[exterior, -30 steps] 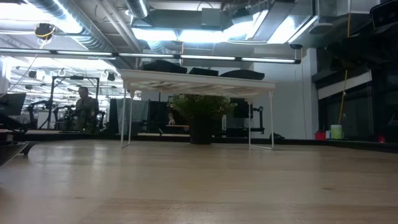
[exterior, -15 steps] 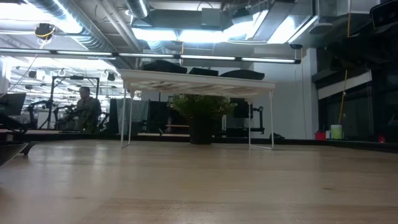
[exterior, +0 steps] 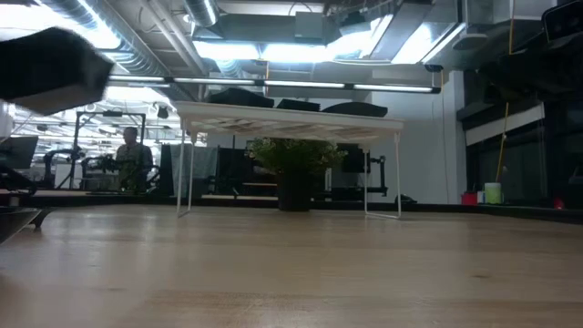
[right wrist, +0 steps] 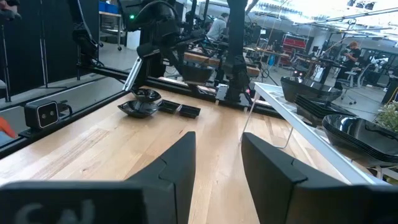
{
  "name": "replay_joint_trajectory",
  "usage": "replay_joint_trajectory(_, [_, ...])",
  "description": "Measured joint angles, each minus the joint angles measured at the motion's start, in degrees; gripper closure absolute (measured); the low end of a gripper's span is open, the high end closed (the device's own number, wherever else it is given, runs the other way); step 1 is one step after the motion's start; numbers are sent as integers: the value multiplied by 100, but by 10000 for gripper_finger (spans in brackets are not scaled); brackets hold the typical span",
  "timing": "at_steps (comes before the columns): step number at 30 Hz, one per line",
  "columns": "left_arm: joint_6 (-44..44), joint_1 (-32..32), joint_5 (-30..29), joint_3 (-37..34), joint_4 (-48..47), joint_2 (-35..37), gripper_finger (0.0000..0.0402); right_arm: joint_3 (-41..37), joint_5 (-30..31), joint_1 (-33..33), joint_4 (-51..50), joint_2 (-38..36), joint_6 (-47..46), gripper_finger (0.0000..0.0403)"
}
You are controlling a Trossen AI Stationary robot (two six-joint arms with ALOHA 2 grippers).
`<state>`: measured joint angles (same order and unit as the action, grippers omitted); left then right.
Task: Pick & Place Mini shaped plates
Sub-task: Stack the distorted square plate on top of the distorted square plate on the shelf
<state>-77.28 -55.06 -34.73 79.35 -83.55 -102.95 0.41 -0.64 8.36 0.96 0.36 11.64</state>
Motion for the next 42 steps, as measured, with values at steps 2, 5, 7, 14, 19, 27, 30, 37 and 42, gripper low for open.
replay_joint_trajectory(2, [318,104,-213,0,0,98,400,-1,0,2,2,0,0,273])
replay_joint_trajectory(5, [789,258,-583,0,0,270,400,0,0,2,2,0,0,273])
replay_joint_trajectory(7, [1081,375,-854,2,0,398,400,-1,0,2,2,0,0,273])
replay_joint_trajectory(14, [2301,829,-1572,2,5,790,400,-1,0,2,2,0,0,273])
replay_joint_trajectory(19, [3186,1194,-1908,2,113,992,400,0,0,2,1,0,0,273])
replay_joint_trajectory(27, [4434,1747,-2579,4,288,1140,400,1,0,2,1,0,0,273])
replay_joint_trajectory(30, [5052,1980,-2836,4,286,1144,400,-1,0,1,0,0,0,273])
replay_joint_trajectory(37, [6727,2731,-3019,4,303,1144,400,-1,0,0,1,0,0,273])
replay_joint_trajectory(42, [7492,3312,-2817,4,302,1146,400,0,0,2,0,0,0,273])
